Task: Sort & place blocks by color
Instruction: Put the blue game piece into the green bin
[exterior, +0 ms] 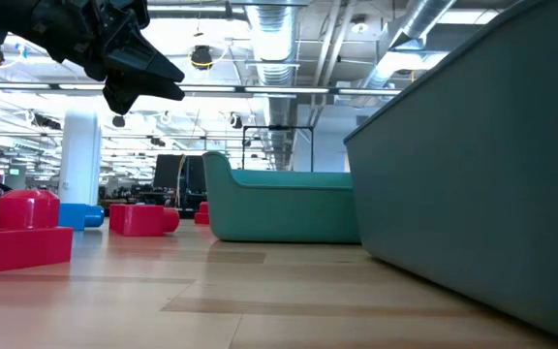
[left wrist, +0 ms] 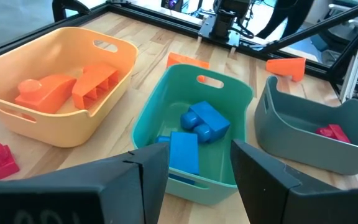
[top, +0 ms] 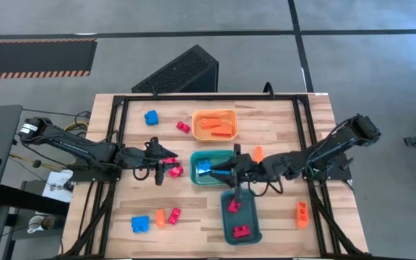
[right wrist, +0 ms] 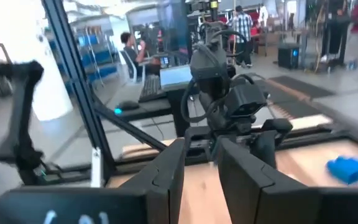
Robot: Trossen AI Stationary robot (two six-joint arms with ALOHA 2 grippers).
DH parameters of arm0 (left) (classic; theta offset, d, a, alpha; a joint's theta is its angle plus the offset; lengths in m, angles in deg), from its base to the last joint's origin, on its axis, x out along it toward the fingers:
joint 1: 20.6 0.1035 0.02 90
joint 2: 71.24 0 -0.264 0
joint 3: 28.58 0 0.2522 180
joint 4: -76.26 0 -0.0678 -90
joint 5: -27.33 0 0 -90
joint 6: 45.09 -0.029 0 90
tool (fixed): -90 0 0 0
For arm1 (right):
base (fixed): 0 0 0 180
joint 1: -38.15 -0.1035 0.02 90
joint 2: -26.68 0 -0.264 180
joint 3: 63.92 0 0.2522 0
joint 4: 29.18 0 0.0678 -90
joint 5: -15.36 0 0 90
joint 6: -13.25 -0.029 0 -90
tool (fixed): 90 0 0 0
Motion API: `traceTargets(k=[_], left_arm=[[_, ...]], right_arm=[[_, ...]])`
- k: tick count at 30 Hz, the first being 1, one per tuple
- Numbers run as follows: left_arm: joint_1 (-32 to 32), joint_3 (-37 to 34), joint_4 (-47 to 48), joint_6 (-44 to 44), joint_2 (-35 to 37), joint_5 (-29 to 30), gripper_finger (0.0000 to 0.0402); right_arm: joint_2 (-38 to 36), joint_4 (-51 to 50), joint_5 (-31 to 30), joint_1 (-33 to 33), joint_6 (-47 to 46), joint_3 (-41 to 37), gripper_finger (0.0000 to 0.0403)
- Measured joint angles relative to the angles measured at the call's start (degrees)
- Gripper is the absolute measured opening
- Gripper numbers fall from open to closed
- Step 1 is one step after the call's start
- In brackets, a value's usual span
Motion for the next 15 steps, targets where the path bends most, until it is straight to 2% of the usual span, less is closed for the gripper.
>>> traceTargets(k=[2,6,15], left_arm=[[0.0,0.0,0.0,0.0,0.01,0.0,0.0159],[0.0,0.0,0.0,0.0,0.0,0.0,0.0159],[0.01,0.0,0.0,0.0,0.0,0.53,0.0159]], right_arm=[[0.1,0.06,0.17,0.56,2.88,0.0,0.0117],[0.09,0.64,0.13,1.62,-0.1,0.0,0.0109],[-0.11,4.59,0.21,1.26,5.31,0.0,0.0063]])
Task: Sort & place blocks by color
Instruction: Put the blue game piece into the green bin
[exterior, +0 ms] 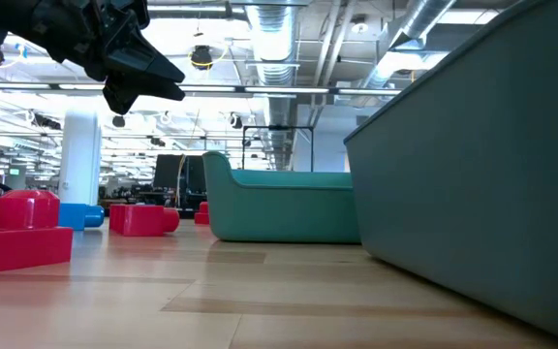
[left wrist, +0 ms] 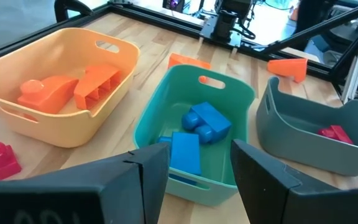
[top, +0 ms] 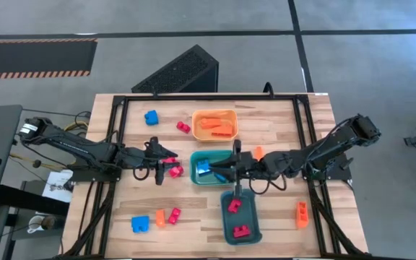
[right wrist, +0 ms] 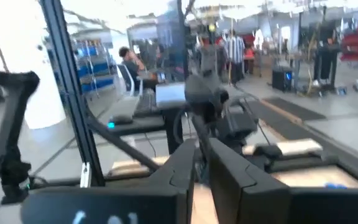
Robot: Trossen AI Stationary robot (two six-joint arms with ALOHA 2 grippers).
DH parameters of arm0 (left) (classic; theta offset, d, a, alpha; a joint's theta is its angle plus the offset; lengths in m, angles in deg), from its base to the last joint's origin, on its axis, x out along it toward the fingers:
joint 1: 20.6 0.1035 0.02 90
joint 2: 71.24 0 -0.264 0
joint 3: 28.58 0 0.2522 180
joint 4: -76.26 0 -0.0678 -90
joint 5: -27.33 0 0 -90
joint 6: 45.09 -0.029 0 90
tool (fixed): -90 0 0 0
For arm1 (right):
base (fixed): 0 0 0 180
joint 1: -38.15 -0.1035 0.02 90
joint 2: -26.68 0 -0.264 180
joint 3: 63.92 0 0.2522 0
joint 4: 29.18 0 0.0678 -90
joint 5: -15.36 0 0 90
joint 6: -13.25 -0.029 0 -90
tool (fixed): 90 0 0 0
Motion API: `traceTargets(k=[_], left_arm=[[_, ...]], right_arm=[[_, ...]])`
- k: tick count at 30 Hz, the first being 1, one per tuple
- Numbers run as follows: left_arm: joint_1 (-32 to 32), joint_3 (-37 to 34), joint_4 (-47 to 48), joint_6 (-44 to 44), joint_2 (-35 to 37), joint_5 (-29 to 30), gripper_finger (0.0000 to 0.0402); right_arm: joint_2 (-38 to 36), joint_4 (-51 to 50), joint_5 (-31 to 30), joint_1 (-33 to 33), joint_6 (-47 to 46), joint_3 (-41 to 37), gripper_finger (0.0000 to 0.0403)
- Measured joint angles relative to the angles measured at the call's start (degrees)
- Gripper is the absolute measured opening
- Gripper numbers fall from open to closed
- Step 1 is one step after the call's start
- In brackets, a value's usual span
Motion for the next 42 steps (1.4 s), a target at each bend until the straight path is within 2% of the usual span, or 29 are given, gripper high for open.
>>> traceTargets(k=[4,10,14,20,29,32,39,42], left_arm=[[0.0,0.0,-0.38,-1.68,0.0,2.36,0.0159],[0.0,0.0,-0.52,-2.55,0.0,3.93,0.0159],[0.55,0.0,-2.5,-3.87,0.0,6.9,0.0159],[2.65,0.0,-6.43,-7.32,0.0,6.72,0.0159],[8.59,0.0,-8.24,-11.62,0.0,6.62,0.0159],[11.51,0.0,-8.22,-12.52,0.0,4.9,0.0159],[20.35,0.0,-8.15,-15.6,0.0,-5.49,0.014],[24.75,0.0,-8.2,-16.73,0.0,-8.07,0.0132]], right_arm=[[-0.04,1.63,4.13,-0.56,3.92,0.0,0.004],[-2.55,3.95,4.44,-0.6,9.77,-4.35,0.0006],[-6.05,8.82,5.69,1.67,9.58,-10.72,0.0011],[-12.9,12.55,6.06,3.68,9.47,-19.83,0.0022],[-17.31,11.77,6.11,6.34,10.58,-25.0,0.0011],[-17.29,11.86,6.12,7.27,11.49,-25.62,0.0015],[-18.11,12.1,6.12,10.46,12.76,-28.13,0.0019],[-18.94,12.09,6.9,12.3,12.96,-28.98,0.0014]])
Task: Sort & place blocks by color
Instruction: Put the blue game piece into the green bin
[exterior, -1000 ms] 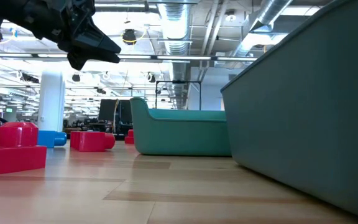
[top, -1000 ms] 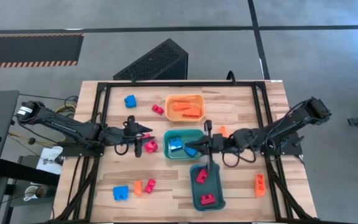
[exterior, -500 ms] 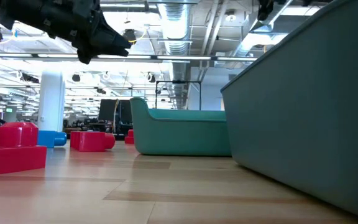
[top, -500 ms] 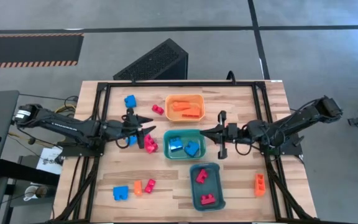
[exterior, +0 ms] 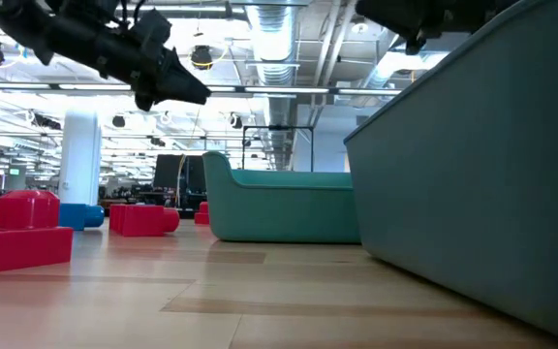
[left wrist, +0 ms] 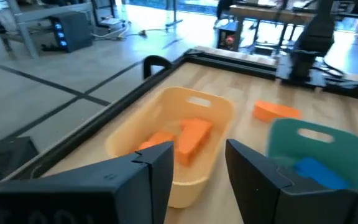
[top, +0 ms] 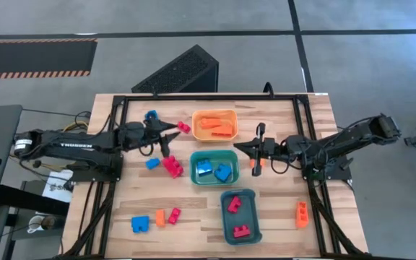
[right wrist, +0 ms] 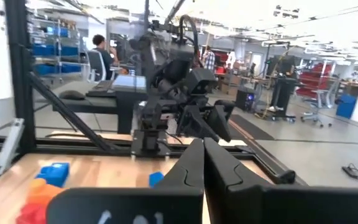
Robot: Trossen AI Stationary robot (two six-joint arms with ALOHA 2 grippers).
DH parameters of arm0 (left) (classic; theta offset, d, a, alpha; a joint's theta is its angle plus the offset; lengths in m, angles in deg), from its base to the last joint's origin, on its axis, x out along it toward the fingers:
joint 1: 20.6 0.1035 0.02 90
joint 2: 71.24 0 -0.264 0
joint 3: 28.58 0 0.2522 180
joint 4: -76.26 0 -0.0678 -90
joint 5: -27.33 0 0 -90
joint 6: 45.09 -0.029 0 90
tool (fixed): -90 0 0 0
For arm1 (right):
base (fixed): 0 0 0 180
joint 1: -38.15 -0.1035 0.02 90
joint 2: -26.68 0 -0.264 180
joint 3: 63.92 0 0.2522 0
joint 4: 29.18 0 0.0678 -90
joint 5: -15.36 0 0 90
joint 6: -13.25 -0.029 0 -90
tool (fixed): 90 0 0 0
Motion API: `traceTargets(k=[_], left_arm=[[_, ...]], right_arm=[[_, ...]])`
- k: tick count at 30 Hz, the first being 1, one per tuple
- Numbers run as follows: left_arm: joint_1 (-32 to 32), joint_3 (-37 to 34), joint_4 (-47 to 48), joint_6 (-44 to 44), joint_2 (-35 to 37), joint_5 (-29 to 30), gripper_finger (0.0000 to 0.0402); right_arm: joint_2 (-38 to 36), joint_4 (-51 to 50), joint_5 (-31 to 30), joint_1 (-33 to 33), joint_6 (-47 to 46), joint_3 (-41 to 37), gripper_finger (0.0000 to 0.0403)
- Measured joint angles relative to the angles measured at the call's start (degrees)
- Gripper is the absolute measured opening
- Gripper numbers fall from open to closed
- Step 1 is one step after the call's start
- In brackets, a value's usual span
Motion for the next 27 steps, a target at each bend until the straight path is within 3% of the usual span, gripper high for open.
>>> traceTargets(k=[4,12,19,27], left_arm=[[6.27,0.0,-0.15,-0.29,0.0,-1.36,0.0125],[14.9,0.3,-1.19,1.75,0.0,-17.51,0.0142],[16.03,7.01,8.02,-1.01,-0.85,-18.08,0.0197],[15.9,16.1,19.74,-2.21,-6.35,-17.76,0.0247]], right_arm=[[0.0,0.22,0.22,2.72,-0.04,-0.06,0.0012],[0.03,4.0,0.21,6.04,-0.06,-0.04,0.0023],[0.02,10.59,0.39,6.73,2.71,1.46,0.0021],[-1.21,8.58,0.35,6.41,4.49,3.5,0.0019]])
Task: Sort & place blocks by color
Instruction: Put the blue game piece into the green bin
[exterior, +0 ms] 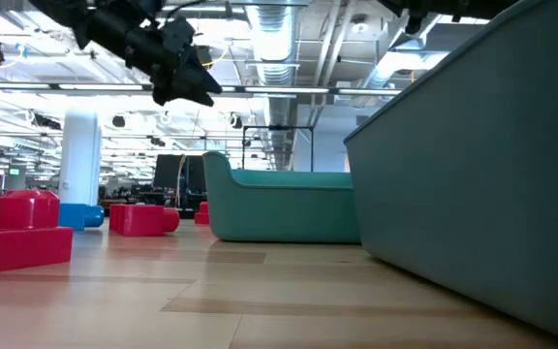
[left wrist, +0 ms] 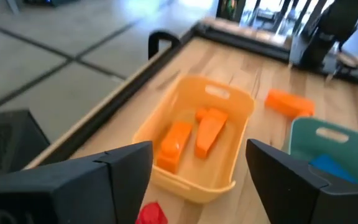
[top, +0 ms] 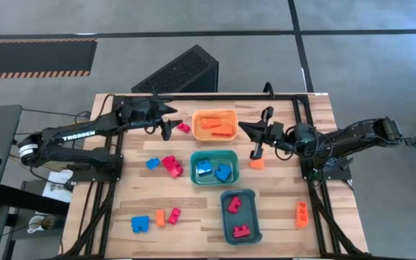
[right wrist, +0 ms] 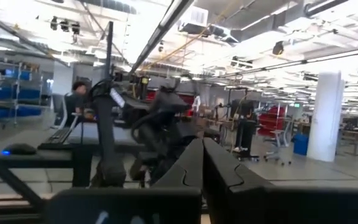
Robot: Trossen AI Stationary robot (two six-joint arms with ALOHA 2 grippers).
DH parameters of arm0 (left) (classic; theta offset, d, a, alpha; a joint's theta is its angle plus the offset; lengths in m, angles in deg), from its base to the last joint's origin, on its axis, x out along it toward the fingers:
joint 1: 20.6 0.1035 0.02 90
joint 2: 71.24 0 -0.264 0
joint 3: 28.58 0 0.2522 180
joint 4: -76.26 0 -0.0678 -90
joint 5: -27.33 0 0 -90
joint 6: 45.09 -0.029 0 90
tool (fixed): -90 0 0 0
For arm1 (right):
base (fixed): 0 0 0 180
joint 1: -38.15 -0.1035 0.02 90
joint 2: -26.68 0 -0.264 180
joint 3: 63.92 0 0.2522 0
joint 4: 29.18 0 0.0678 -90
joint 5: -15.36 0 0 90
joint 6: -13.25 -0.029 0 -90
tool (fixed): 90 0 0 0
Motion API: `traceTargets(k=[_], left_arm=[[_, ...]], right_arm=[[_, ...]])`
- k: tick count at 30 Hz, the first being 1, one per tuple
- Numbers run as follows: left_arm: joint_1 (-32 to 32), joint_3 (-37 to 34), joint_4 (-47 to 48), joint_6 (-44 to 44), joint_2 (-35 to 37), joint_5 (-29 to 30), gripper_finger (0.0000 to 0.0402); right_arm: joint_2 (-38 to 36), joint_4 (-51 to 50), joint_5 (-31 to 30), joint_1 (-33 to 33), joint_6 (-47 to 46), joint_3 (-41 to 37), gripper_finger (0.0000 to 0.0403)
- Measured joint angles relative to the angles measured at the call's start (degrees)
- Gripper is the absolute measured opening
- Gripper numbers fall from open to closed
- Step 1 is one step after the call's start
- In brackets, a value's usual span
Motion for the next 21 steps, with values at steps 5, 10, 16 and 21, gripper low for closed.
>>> traceTargets(k=[5,10,16,21], left_arm=[[0.17,4.31,5.79,0.44,-7.8,0.24,0.0252],[0.45,10.07,12.95,-0.8,-15.95,2.19,0.0252],[1.49,17.17,24.18,-7.01,-22.99,7.71,0.0252],[4.11,17.76,23.09,-11.45,-24.49,6.99,0.0252]], right_arm=[[-0.03,-0.6,0.02,-0.93,0.09,0.0,0.0022],[-2.63,-1.91,-0.11,-2.29,1.62,-0.04,0.0019],[-8.07,-8.9,-0.11,-4.78,1.66,-0.04,0.0019],[-11.55,-14.12,-0.16,-6.89,1.48,-0.04,0.0022]])
